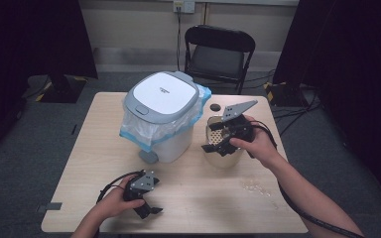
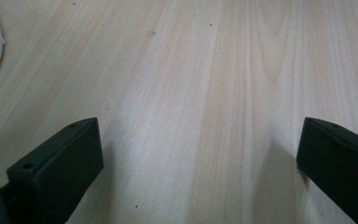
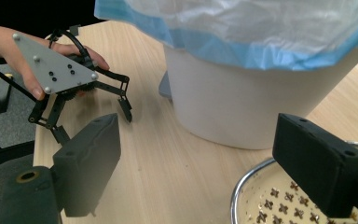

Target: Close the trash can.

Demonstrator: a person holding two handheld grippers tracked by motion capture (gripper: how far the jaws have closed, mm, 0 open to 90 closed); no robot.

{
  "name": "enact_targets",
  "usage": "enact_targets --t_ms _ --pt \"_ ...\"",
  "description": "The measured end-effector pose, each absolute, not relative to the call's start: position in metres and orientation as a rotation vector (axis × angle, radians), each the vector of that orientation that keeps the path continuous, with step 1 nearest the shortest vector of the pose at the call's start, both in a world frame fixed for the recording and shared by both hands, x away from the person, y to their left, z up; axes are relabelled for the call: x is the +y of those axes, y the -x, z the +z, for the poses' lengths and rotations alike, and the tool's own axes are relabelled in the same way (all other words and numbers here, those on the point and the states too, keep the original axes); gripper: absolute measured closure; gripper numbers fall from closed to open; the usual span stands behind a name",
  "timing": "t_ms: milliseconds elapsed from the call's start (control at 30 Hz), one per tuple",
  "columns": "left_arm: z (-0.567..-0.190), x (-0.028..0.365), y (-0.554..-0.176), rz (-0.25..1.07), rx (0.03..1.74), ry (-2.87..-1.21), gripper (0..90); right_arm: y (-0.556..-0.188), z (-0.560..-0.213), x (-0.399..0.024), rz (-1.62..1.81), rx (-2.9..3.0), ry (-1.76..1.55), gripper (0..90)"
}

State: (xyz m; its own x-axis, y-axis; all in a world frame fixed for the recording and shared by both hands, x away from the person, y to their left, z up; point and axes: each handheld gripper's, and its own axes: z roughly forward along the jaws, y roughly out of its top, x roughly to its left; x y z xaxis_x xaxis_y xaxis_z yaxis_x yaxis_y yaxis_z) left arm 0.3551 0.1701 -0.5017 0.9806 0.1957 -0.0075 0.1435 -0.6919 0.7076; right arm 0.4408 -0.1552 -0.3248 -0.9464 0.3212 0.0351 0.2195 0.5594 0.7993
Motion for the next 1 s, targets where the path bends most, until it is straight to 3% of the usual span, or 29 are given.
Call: enact_targets --t_ms 1000 --pt "-0.502 0.17 -0.355 0.085 0.233 -2.346 0.0 -0.412 -0.393 -0.166 1.315 2.748 -0.475 14.7"
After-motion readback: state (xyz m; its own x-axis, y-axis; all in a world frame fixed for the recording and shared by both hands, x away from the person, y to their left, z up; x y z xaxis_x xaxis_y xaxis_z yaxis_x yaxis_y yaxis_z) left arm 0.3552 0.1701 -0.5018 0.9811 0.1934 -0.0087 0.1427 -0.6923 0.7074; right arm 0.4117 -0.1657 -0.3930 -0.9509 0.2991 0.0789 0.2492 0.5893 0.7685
